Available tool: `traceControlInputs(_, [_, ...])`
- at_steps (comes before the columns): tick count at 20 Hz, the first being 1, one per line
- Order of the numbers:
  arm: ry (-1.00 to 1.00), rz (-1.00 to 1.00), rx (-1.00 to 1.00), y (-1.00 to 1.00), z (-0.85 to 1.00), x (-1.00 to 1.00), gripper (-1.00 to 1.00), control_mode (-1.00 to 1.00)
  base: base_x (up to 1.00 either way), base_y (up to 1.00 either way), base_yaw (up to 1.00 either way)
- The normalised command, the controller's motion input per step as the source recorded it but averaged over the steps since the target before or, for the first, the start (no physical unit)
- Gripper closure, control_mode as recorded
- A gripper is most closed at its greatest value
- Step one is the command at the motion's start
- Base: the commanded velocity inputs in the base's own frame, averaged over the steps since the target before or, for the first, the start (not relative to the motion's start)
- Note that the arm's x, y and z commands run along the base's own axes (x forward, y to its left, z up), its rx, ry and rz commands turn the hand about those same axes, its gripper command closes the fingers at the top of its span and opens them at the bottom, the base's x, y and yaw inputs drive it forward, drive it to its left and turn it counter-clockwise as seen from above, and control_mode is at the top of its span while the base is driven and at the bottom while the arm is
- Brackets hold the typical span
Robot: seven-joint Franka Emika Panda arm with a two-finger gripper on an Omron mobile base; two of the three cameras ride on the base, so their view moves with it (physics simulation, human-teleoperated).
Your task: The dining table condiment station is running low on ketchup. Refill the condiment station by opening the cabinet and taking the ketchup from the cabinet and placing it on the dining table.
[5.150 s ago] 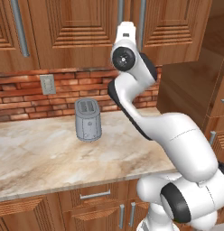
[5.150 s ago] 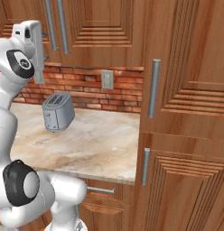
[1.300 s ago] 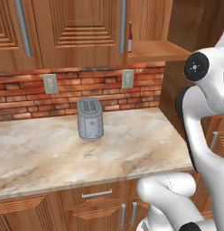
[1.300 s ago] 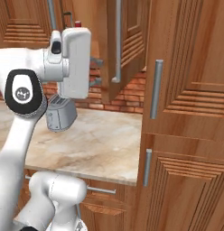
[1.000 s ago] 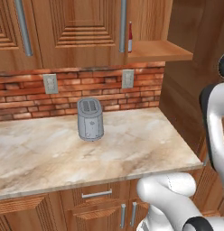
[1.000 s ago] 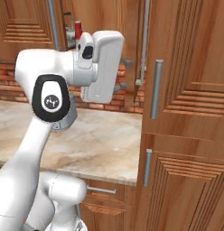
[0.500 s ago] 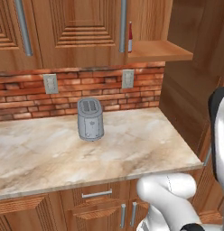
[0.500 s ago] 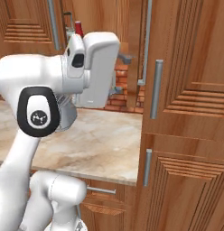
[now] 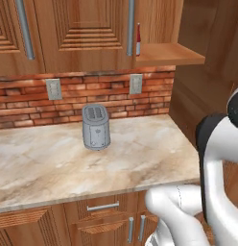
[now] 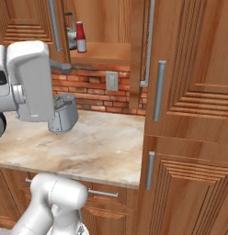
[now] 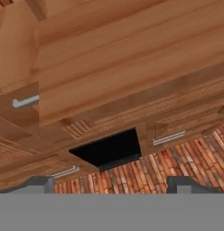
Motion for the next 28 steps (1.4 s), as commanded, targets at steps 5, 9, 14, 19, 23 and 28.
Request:
traceControlInputs(5, [0.00,0.01,0.15,1.00,-0.14,0.18,-1.00,-1.00,0.00,0.00,0.00])
traceControlInputs(9, [-0.09,0.08,0.33,1.00,-0.37,0.48,-1.00,-1.00,0.00,0.00,0.00])
traceControlInputs(14, [-0.16,0.21,0.37,0.99,-0.31,0.71,-1.00,-1.00,0.00,0.00,0.00])
traceControlInputs(19, [-0.34,0.30,0.29,0.63,-0.05,0.81,-1.00,-1.00,0.00,0.00,0.00])
traceControlInputs(23, [-0.36,0.30,0.15,0.58,-0.17,0.79,-1.00,-1.00,0.00,0.00,0.00])
traceControlInputs(28, [-0.37,0.30,0.09,0.33,-0.01,0.71,-1.00,-1.00,0.00,0.00,0.00])
